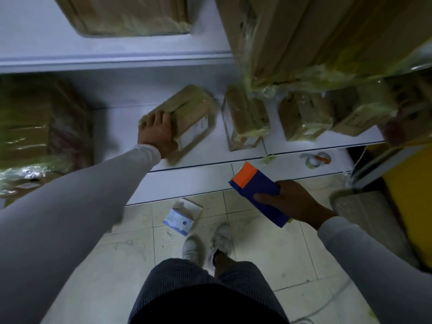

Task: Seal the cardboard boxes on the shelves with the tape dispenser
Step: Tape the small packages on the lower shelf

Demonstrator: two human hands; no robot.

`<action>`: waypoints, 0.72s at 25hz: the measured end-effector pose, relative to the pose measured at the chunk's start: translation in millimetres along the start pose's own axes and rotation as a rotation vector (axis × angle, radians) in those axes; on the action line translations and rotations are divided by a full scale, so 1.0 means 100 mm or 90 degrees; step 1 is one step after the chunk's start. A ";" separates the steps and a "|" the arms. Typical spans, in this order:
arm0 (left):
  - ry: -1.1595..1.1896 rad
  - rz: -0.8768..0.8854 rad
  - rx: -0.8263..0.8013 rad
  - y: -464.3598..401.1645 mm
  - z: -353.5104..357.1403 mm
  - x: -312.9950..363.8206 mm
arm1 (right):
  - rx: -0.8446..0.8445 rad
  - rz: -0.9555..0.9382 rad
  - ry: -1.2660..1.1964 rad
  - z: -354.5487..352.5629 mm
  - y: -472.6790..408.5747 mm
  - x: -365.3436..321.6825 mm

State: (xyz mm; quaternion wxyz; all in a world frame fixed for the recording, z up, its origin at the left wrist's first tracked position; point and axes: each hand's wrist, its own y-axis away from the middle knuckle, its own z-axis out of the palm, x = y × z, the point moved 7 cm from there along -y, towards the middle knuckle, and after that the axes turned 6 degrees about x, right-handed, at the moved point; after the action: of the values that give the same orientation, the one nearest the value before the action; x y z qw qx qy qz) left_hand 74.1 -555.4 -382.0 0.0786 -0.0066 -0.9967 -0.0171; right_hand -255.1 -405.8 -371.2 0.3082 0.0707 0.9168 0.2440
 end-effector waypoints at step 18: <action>-0.089 0.105 -0.069 0.41 -0.02 -0.60 | -0.108 -0.178 -0.039 0.22 -0.71 -1.16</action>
State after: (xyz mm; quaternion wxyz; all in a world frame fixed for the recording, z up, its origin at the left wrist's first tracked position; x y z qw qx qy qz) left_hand 134.1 -514.7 -388.1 0.0098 -0.0944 -0.9934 -0.0642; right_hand -147.9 -491.1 -359.9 0.3718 -0.0766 0.8839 0.2733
